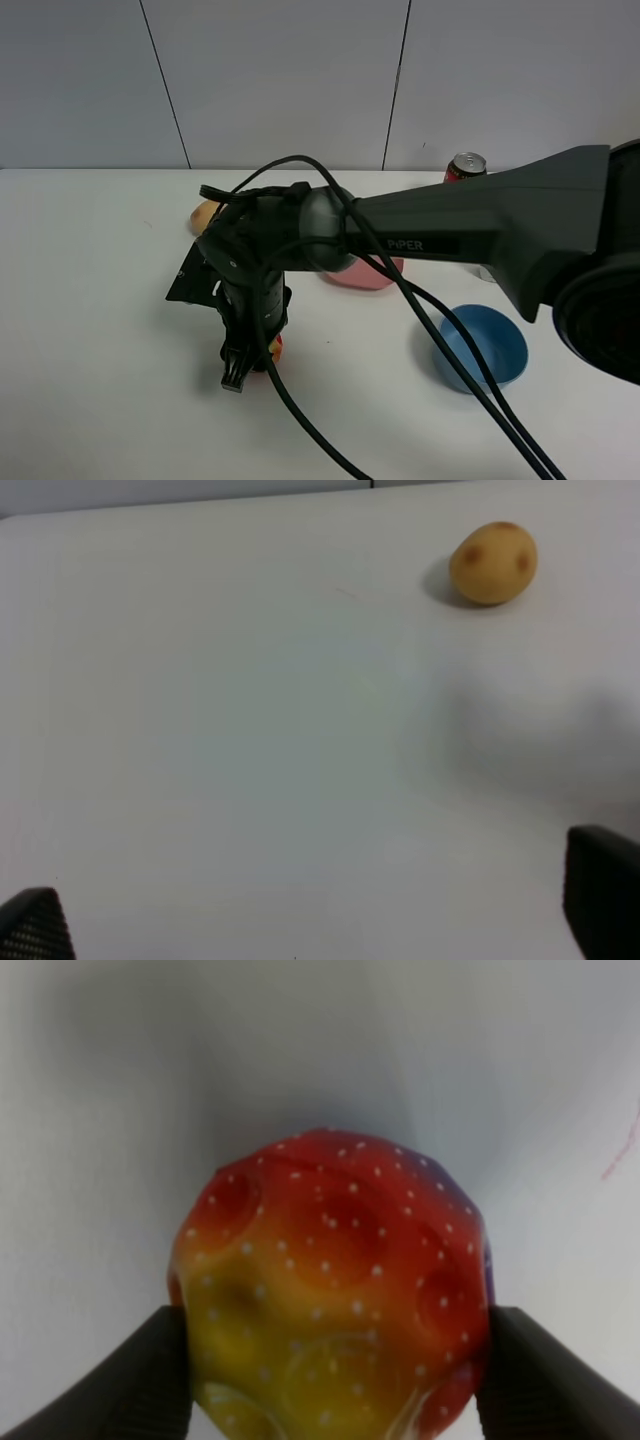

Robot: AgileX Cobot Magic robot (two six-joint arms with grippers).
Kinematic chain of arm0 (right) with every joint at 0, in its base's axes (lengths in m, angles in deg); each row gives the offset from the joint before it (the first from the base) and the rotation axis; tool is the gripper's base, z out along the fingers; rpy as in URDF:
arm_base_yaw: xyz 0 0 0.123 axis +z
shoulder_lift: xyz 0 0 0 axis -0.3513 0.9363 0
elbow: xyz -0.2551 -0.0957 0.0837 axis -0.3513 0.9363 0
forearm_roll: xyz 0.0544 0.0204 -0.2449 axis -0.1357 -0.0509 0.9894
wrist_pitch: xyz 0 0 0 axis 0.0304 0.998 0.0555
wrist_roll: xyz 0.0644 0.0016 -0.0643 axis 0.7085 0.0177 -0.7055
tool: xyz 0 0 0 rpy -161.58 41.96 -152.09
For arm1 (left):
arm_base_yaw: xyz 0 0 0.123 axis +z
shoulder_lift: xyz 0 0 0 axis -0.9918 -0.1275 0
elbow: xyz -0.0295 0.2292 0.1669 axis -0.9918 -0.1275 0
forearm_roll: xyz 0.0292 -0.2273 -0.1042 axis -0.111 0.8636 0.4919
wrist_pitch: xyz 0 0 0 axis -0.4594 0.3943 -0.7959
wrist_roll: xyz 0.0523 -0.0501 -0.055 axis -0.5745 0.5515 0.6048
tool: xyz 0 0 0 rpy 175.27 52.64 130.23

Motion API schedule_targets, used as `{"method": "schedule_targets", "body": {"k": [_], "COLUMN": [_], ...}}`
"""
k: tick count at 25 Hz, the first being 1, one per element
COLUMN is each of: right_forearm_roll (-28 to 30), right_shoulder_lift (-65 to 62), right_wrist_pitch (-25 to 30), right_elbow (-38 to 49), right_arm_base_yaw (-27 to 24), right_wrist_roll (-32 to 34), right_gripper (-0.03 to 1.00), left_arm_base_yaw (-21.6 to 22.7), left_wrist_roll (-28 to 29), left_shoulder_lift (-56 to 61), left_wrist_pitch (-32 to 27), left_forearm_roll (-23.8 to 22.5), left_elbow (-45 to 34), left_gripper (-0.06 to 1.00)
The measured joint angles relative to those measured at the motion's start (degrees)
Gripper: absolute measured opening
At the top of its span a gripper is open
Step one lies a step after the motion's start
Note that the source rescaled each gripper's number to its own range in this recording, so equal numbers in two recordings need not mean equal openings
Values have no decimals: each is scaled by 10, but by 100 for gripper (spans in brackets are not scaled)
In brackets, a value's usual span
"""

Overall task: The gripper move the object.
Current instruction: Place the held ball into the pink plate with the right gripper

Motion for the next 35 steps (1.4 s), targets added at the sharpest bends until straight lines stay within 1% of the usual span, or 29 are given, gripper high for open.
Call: {"method": "schedule_targets", "body": {"k": [5, 11, 14, 17, 21, 26, 30, 35], "right_forearm_roll": [-9, -9, -9, -11, -12, -12, -12, -15], "right_shoulder_lift": [-1, -21, -47, -71, -94, -102, -102, -100], "right_wrist_pitch": [26, 34, 47, 53, 75, 90, 90, 69], "right_elbow": [-29, -31, -31, -31, -31, -31, -31, -31], "right_arm_base_yaw": [0, 0, -9, -43, -113, -194, -231, -249], "right_wrist_roll": [0, 0, 0, 0, 0, -2, -13, -26], "right_gripper": [58, 58, 58, 58, 58, 58, 58, 58], "left_arm_base_yaw": [0, 0, 0, 0, 0, 0, 0, 0], "left_wrist_roll": [0, -1, -1, -1, 0, 0, 0, -1], "left_shoulder_lift": [0, 0, 0, 0, 0, 0, 0, 0], "left_wrist_pitch": [0, 0, 0, 0, 0, 0, 0, 0], "left_forearm_roll": [0, 0, 0, 0, 0, 0, 0, 0], "left_elbow": [0, 0, 0, 0, 0, 0, 0, 0], "left_gripper": [100, 100, 100, 100, 100, 100, 100, 100]}}
